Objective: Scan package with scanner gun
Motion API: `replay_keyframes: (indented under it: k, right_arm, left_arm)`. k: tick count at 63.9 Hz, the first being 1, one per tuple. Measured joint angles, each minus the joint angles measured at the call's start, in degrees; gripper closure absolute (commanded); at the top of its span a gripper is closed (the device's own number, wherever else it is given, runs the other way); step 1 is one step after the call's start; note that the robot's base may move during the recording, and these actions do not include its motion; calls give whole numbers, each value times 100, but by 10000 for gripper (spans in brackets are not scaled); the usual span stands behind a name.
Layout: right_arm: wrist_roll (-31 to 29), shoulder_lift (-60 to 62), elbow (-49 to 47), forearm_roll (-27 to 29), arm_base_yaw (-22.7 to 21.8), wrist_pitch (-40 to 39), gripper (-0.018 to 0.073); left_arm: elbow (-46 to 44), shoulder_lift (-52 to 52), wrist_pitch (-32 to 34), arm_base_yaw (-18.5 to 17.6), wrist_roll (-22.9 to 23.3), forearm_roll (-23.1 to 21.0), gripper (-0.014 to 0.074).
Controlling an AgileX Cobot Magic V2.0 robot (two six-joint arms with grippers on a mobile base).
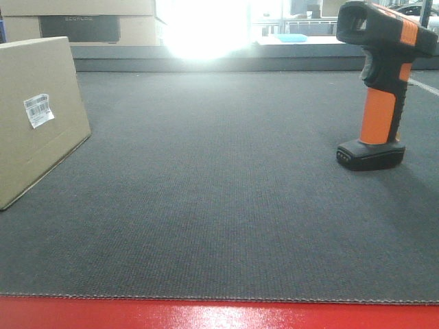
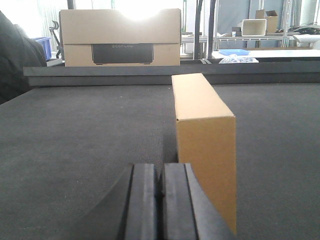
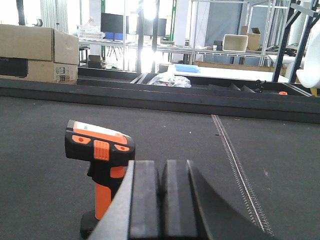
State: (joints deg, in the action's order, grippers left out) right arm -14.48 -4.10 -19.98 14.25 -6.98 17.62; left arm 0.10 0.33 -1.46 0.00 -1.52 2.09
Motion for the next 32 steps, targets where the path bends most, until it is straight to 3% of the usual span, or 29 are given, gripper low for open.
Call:
replay_keyframes:
  k: [32]
  right_arm:
    - [0,0,0,0,0,0,713]
  left_arm:
    - [0,0,0,0,0,0,707]
